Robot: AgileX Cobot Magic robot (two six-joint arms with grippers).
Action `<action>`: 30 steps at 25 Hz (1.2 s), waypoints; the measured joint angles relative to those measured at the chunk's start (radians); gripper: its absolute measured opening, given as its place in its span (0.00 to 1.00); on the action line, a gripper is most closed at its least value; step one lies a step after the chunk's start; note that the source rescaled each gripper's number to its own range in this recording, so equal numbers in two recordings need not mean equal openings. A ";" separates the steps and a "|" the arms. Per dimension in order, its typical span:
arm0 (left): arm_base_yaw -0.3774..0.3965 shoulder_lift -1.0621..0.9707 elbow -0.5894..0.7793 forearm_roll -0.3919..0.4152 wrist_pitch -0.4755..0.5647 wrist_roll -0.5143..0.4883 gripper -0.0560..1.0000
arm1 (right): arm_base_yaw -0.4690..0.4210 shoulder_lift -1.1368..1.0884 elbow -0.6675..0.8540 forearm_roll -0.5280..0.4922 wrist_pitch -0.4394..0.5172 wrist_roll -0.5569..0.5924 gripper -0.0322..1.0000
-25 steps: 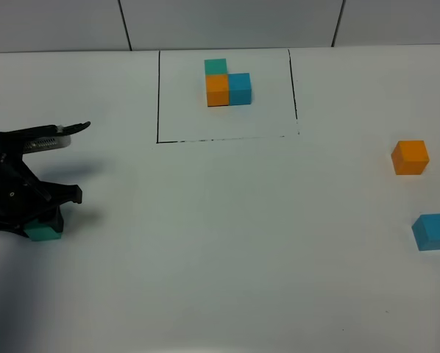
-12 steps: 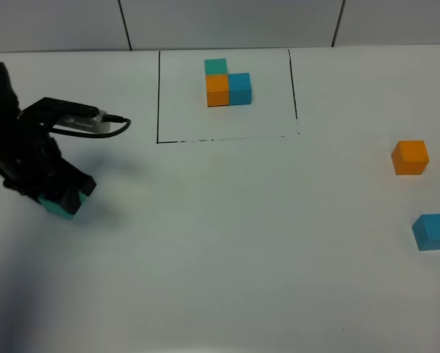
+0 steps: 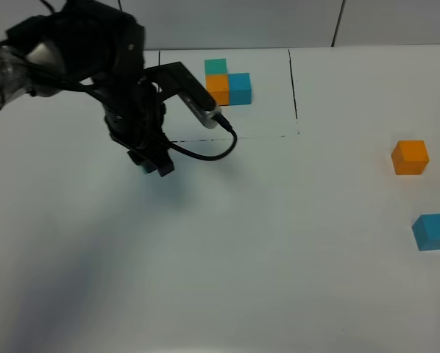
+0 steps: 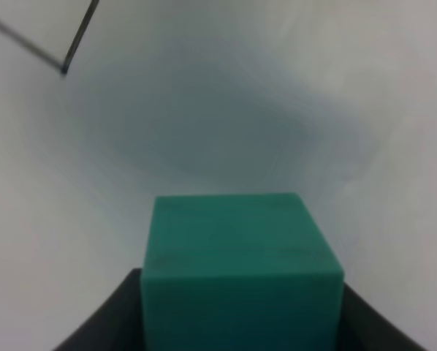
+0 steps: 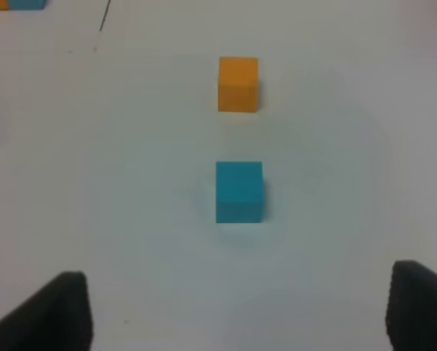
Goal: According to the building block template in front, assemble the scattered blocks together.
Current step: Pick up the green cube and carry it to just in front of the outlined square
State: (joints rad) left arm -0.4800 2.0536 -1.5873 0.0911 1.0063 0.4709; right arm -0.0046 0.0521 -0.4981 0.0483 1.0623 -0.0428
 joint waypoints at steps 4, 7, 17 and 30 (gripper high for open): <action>-0.067 0.129 -0.174 0.001 0.047 0.100 0.06 | 0.000 0.000 0.000 0.000 0.000 0.000 0.68; -0.105 0.218 -0.283 0.001 0.085 0.171 0.06 | 0.000 0.000 0.000 0.000 0.000 0.000 0.68; -0.149 0.382 -0.465 -0.061 0.120 0.352 0.06 | 0.000 0.000 0.000 0.001 0.000 0.000 0.67; -0.150 0.425 -0.482 -0.082 0.067 0.423 0.05 | 0.000 0.000 0.000 0.001 0.000 0.000 0.67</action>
State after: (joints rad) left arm -0.6298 2.4786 -2.0698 0.0086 1.0736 0.8937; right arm -0.0046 0.0521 -0.4981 0.0495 1.0623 -0.0428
